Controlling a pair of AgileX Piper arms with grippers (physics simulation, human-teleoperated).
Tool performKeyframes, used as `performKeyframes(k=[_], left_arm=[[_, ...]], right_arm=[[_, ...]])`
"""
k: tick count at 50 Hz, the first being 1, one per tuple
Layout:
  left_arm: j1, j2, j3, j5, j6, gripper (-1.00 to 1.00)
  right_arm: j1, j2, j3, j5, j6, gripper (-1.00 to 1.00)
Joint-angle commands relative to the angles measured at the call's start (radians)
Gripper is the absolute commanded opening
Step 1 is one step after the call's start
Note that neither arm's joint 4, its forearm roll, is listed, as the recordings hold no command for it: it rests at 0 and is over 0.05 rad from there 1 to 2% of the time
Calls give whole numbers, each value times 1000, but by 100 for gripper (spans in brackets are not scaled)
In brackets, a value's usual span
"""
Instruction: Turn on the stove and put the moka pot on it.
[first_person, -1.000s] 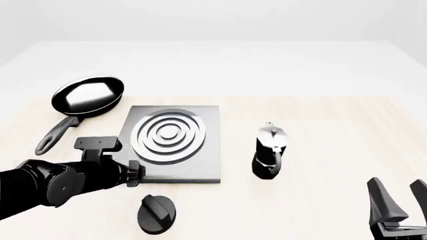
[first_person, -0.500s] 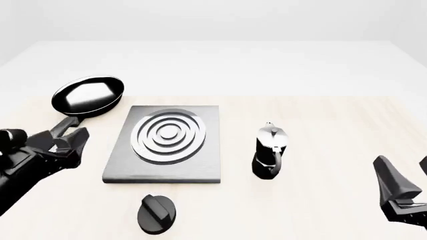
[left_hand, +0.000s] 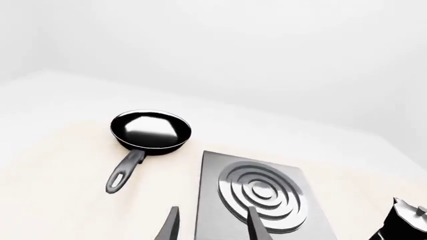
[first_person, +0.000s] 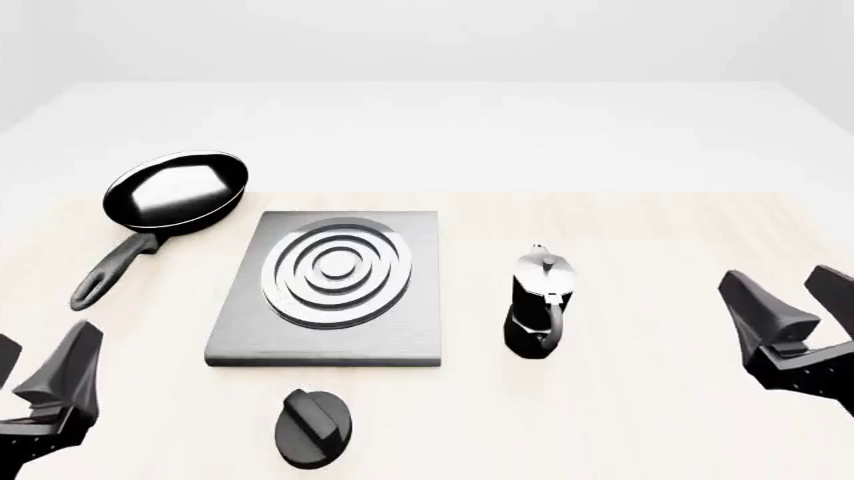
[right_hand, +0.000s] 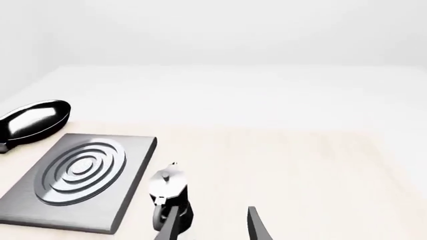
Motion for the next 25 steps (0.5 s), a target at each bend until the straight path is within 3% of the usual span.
performKeyframes(k=[1, 5, 25], left_arm=[[15, -122, 54, 21, 13, 100], [2, -145, 59, 34, 39, 100], [-2, -163, 67, 29, 27, 100]], right_arm=[[56, 96, -33, -12, 5, 100], [87, 131, -25, -32, 15, 100], [160, 253, -26, -112, 28, 100]])
